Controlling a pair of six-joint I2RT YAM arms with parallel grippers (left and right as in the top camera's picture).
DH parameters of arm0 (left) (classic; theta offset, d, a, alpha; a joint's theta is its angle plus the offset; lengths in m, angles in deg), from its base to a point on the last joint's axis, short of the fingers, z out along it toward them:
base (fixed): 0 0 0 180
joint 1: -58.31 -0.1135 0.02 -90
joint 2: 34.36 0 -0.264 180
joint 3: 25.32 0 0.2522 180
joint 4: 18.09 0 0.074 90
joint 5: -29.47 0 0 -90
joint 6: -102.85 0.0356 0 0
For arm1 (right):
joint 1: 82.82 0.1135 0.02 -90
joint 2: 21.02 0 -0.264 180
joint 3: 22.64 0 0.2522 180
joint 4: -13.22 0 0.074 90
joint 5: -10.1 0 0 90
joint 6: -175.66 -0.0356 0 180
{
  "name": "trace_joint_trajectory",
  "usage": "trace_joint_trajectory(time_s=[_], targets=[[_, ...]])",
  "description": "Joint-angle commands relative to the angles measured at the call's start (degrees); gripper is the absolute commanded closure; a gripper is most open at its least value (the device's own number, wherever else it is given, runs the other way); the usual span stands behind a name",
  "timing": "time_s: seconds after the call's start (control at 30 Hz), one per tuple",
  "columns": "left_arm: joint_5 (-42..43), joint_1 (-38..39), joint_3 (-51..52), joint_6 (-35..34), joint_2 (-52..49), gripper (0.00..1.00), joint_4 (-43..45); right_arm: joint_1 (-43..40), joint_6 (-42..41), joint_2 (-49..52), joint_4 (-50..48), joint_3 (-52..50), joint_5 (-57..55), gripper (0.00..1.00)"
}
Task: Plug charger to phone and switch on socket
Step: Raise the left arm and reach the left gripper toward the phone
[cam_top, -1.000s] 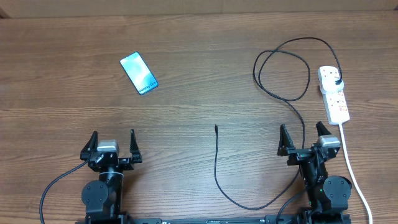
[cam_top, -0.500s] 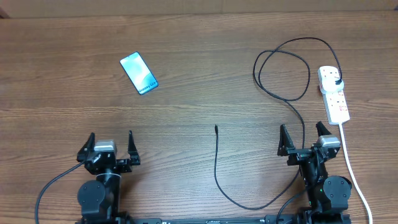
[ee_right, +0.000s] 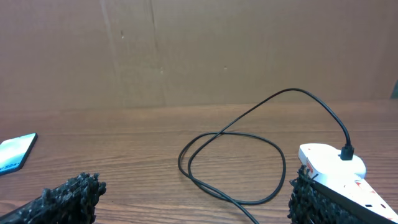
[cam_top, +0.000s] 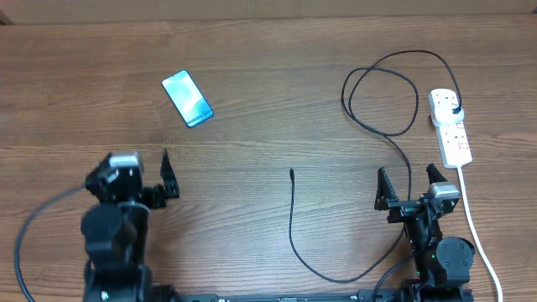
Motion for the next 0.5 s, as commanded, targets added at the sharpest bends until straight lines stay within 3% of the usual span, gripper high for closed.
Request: trace_joint_trajectory(time_s=[0.0, 0.3, 0.47], targets=[[1.4, -0.6, -6.9, -0.3, -7.1, 0.0, 0.1, 0.3, 0.2, -0.5, -0.1, -0.6, 0.0, 0.0], [15.1, -0.6, -10.5, -0.5, -19.3, 0.0, 6.5, 0.3, 0.2, -0.5, -0.1, -0.6, 0.0, 0.0], [6.3, -0.3, -13.2, -9.8, -24.1, 0.0, 3.2, 0.3, 0.2, -0.5, -0.1, -0.6, 0.0, 0.0]])
